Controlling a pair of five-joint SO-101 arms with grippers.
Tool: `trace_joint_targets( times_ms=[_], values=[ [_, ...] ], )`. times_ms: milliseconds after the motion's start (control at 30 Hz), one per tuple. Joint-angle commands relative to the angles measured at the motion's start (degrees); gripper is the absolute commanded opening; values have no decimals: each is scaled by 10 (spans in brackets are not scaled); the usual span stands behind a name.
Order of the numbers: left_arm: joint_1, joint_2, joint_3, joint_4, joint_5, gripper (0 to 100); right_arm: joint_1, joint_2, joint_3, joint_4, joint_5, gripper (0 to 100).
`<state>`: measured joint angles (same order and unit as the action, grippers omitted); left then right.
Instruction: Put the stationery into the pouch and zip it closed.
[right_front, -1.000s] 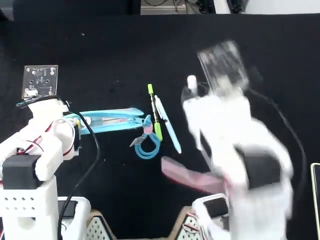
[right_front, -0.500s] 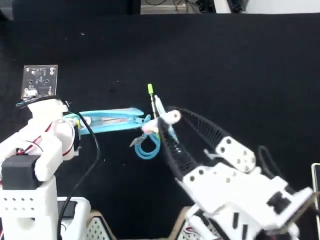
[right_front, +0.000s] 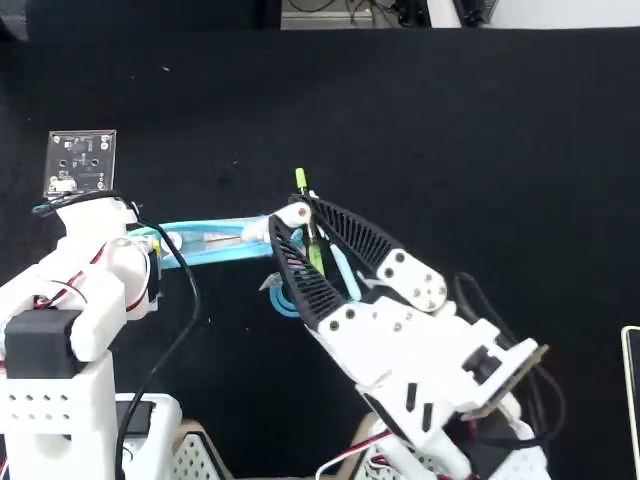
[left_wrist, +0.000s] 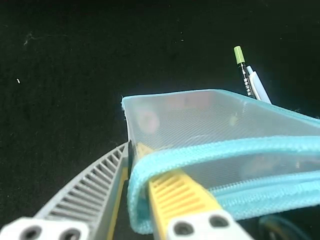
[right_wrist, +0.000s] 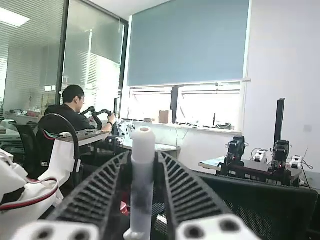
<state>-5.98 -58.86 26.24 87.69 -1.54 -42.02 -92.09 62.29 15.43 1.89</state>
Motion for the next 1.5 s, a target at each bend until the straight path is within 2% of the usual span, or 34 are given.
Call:
trace_joint_targets(
  times_ms=[0,400,633,767,867,1267,1400,1467],
  values=[
    [-4,5,3,-4,3,30,-4,35,6,-40,0,12],
    [-4,6,3,-4,3,30,-5,65,-2,-39,0,14],
    [0,5,3,-5,3,30,-76,67,43,-39,0,15],
    [0,4,3,-4,3,30,-79,67,44,-38,1,15],
    [0,4,3,-5,3,30,-80,68,51,-33,37,14],
    [-4,6,3,-5,3,30,-79,237,18,-30,54,15],
    [-4,6,3,-4,3,30,-80,242,20,-28,55,16],
    [-4,6,3,-4,3,30,-79,242,13,4,55,32]
  ],
)
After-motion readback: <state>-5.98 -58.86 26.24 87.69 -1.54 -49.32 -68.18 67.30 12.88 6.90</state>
